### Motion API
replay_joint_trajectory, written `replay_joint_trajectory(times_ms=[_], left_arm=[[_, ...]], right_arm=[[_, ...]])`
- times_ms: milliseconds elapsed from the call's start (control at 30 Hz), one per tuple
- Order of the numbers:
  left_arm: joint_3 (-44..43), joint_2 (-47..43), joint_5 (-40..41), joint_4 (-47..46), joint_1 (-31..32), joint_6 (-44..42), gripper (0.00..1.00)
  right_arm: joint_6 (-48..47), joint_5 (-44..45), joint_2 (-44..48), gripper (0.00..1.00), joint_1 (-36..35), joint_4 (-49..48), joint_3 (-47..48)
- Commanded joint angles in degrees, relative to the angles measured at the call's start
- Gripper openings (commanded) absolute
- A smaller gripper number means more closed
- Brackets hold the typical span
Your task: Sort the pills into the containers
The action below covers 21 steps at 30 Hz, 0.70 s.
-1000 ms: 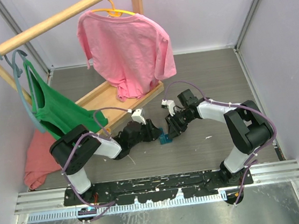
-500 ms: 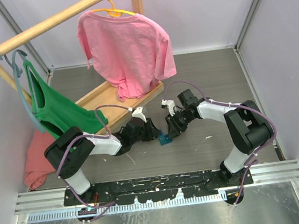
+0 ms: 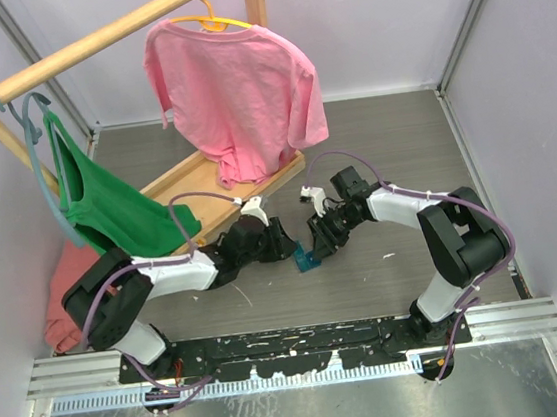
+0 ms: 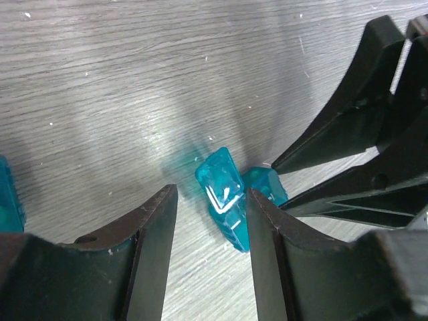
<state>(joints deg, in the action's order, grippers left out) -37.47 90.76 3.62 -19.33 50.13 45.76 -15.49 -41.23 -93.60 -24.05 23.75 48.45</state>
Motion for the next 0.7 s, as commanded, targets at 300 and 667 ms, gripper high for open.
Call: replay_joint_trajectory(times_ms=[300,667], left_arm=[[-0.4,-13.7,-6.0,4.8,0.4,-2.5,0.49],[2.3,-26.0,-4.7,12.0,1.2,-5.2,0.53]], right_arm=[[-1.0,-4.3,4.8,0.47,-0.1,0.0,1.3],[-1.7,-1.5,2.1,0.46,-0.5,1.6,1.7]])
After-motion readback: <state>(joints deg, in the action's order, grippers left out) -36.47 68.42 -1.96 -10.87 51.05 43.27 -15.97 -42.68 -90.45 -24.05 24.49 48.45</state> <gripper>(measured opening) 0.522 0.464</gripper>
